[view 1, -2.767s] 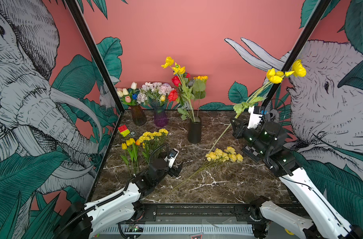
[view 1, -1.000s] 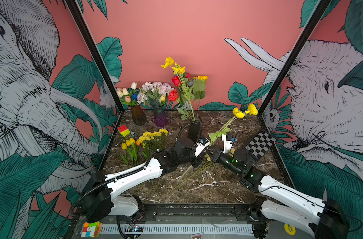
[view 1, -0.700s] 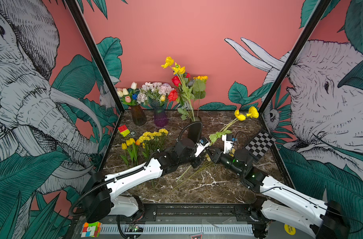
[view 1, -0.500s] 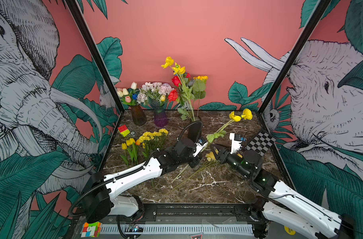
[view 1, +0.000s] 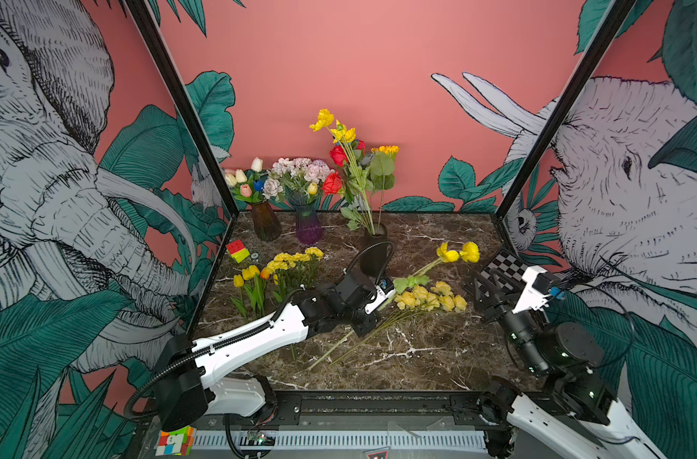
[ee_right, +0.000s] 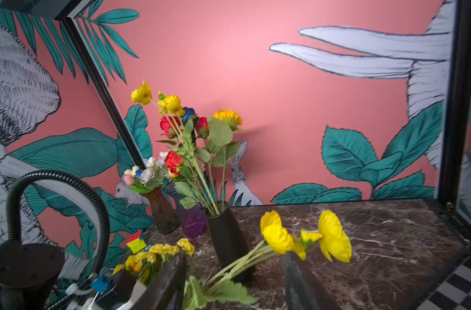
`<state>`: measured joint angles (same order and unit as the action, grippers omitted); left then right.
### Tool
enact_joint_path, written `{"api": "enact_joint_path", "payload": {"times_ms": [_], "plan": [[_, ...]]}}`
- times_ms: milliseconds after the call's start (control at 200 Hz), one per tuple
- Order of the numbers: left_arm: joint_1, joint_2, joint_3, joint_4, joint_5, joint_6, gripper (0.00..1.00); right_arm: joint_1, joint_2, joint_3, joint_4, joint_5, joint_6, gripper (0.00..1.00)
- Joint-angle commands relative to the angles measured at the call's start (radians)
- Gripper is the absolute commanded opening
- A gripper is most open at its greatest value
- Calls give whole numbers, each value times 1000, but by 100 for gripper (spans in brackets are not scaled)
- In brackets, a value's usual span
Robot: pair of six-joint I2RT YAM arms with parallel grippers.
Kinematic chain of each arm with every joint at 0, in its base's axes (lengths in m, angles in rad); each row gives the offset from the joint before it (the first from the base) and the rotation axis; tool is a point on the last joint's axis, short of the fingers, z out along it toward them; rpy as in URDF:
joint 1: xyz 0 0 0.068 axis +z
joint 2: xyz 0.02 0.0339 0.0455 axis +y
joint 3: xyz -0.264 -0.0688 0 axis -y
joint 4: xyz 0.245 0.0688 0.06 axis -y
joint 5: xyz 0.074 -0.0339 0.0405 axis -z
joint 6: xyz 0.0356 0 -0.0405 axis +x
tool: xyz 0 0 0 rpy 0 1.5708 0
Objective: Pick out yellow flowers from the vase
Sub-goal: Pick up the flower from the vase, then place the flower at the center of the board.
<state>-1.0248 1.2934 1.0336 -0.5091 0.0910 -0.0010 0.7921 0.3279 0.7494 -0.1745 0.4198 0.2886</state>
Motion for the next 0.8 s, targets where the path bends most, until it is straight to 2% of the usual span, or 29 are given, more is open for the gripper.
{"api": "enact_joint_path", "payload": {"times_ms": [0, 165, 795], "plan": [[-17, 21, 0, -44, 29, 25, 0, 4, -23, 20, -35, 102, -99, 57], [-78, 87, 9, -51, 24, 93, 0, 5, -25, 36, -55, 128, -125, 58], [-129, 354, 34, -19, -106, 213, 0, 4, 23, 2, -12, 123, -111, 60]]}}
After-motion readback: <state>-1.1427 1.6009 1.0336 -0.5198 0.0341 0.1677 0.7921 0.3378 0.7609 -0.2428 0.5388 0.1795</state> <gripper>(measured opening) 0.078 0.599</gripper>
